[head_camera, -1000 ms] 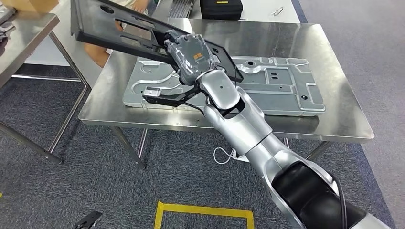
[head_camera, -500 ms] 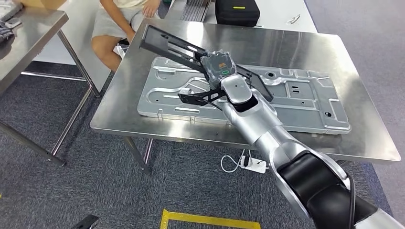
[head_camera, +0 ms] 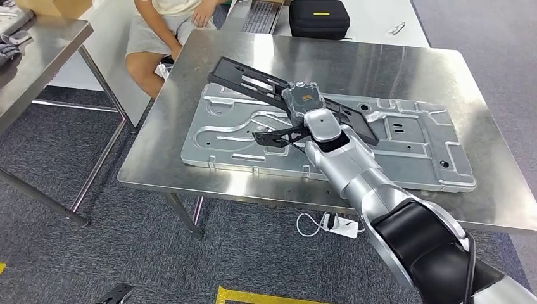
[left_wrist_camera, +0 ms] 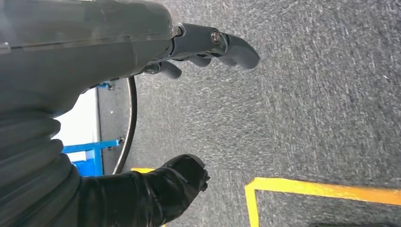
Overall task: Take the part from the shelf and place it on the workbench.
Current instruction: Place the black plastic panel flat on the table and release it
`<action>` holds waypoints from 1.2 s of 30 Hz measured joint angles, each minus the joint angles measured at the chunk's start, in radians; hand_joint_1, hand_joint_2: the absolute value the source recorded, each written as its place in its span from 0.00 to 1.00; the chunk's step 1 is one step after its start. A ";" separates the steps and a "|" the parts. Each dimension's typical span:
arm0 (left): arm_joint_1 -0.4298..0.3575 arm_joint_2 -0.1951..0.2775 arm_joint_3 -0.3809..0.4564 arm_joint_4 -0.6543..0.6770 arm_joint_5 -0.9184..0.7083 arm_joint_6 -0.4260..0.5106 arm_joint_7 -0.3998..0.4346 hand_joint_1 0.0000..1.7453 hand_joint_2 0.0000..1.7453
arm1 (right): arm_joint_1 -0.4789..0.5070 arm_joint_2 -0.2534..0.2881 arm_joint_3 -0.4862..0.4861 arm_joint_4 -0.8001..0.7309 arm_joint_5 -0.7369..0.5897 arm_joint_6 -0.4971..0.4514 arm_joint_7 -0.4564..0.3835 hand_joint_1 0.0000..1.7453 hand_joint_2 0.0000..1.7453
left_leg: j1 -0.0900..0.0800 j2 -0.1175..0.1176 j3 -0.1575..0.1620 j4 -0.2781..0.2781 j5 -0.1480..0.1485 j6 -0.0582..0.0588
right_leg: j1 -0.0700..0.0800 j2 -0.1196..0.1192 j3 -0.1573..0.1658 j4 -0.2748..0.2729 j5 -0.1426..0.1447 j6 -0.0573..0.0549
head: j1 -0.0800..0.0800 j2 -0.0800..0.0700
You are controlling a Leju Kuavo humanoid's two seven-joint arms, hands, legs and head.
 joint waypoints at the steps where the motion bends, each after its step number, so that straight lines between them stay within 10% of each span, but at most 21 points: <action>1: -0.001 0.001 0.001 0.000 0.002 -0.004 -0.001 0.00 1.00 | 0.001 -0.001 -0.002 0.010 0.000 0.007 0.000 1.00 1.00 | 0.000 0.000 0.001 -0.002 0.000 0.000 | 0.000 0.000 0.000 0.000 0.000 -0.001 | 0.000 0.000; 5: -0.006 0.007 0.014 0.000 0.018 -0.027 -0.006 0.00 1.00 | 0.013 -0.002 -0.006 0.046 0.004 0.040 0.000 0.00 0.00 | 0.000 0.002 0.004 -0.007 -0.001 -0.002 | 0.000 0.002 0.000 0.000 -0.001 -0.003 | 0.000 0.000; 8: -0.009 0.006 0.020 0.000 -0.006 -0.049 -0.046 0.00 1.00 | 0.026 -0.003 -0.009 0.071 0.007 0.068 0.022 0.00 0.00 | 0.000 0.003 0.006 -0.008 0.000 -0.004 | 0.001 0.002 0.000 0.000 -0.001 -0.004 | 0.000 0.000; 12: -0.023 -0.013 0.004 -0.014 -0.026 -0.054 -0.043 0.00 0.00 | 0.052 -0.015 -0.019 0.095 0.008 0.093 0.042 0.00 0.00 | 0.000 0.003 0.006 -0.008 0.002 -0.007 | 0.001 0.001 0.002 0.001 0.001 -0.006 | 0.000 0.000; 25: -0.033 -0.032 -0.027 -0.025 -0.002 -0.054 -0.032 0.00 0.00 | 0.066 -0.028 -0.030 0.130 0.019 0.101 0.058 0.00 0.00 | -0.001 0.007 0.007 -0.006 0.003 -0.008 | -0.001 0.006 0.002 0.001 0.005 -0.009 | 0.000 0.000; 32: -0.039 -0.030 -0.030 -0.025 0.036 -0.025 0.026 0.00 0.00 | 0.061 -0.010 -0.030 0.117 0.114 -0.062 0.101 0.00 0.00 | 0.001 0.010 0.014 -0.019 0.015 0.003 | -0.004 0.007 0.008 -0.008 0.011 0.001 | 0.000 0.000; 36: -0.048 -0.029 -0.030 -0.024 0.027 -0.018 0.029 0.00 0.00 | 0.052 0.007 -0.030 0.095 0.195 -0.180 0.137 0.00 0.00 | 0.012 0.019 0.036 -0.068 0.048 0.013 | -0.008 0.005 -0.019 0.064 -0.059 0.016 | 0.000 0.000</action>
